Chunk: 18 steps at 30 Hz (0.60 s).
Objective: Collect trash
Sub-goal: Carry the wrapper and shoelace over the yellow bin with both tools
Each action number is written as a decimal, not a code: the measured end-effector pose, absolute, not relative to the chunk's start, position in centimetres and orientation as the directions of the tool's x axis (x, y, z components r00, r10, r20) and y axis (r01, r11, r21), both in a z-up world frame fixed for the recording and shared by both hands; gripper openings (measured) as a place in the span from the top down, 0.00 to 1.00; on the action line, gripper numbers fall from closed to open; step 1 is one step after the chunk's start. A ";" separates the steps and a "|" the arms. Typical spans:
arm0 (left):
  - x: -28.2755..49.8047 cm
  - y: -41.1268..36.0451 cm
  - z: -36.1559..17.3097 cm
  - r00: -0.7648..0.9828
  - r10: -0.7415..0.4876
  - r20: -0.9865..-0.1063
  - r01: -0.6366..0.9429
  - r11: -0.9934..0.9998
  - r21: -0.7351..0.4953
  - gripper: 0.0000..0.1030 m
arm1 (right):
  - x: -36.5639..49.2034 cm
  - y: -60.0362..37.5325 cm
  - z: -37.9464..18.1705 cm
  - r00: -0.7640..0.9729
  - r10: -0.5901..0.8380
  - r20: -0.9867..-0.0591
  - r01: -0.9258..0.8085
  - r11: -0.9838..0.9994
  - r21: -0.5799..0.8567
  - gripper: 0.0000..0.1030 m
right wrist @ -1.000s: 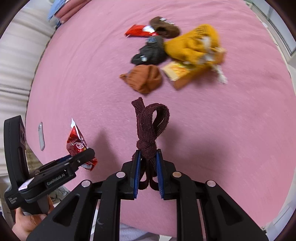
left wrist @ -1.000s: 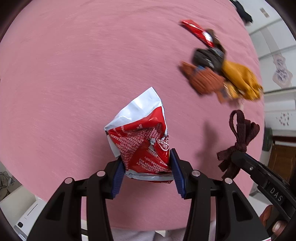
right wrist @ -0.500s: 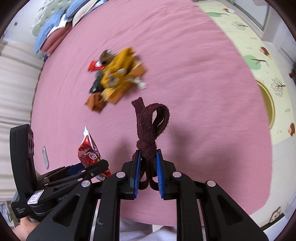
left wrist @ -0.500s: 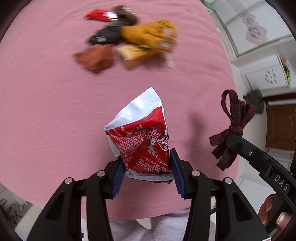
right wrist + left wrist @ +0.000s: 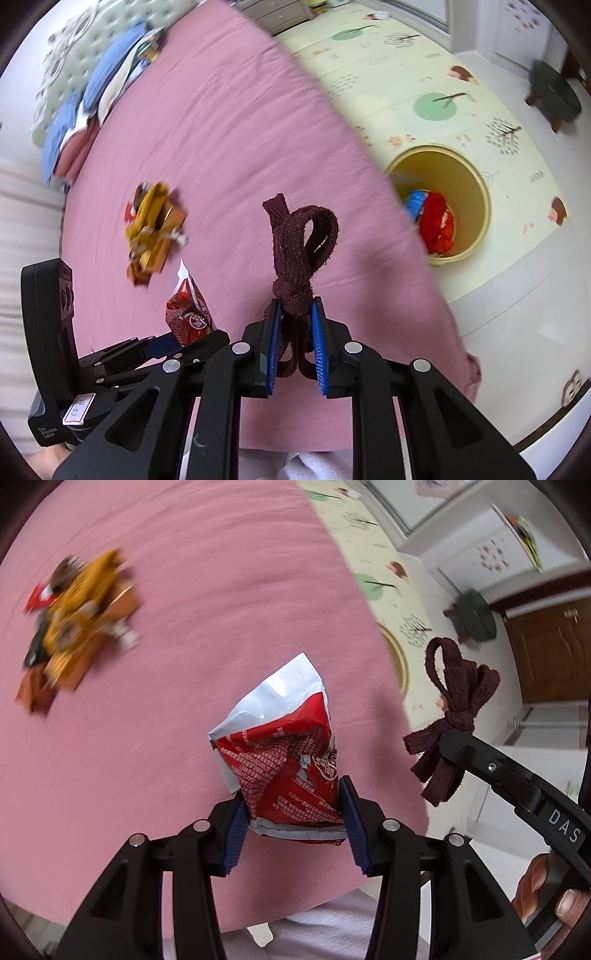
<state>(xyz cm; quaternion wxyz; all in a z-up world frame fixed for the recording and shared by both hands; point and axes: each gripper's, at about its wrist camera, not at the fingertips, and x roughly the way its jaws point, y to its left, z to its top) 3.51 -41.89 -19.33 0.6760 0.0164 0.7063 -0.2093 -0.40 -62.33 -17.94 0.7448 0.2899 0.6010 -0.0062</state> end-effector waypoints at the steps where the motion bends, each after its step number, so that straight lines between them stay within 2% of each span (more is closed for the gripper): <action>1: 3.7 -43.1 -19.3 -0.090 -0.260 -0.961 0.323 0.906 -0.275 0.55 | -0.6 -63.1 -17.9 0.282 0.336 -0.899 0.368 0.827 0.425 0.84; 18: 5.5 -57.7 -20.0 -0.169 -0.249 -0.954 0.493 0.817 -0.301 0.55 | -3.8 -80.2 -19.5 0.337 0.240 -0.910 0.599 0.691 0.404 0.84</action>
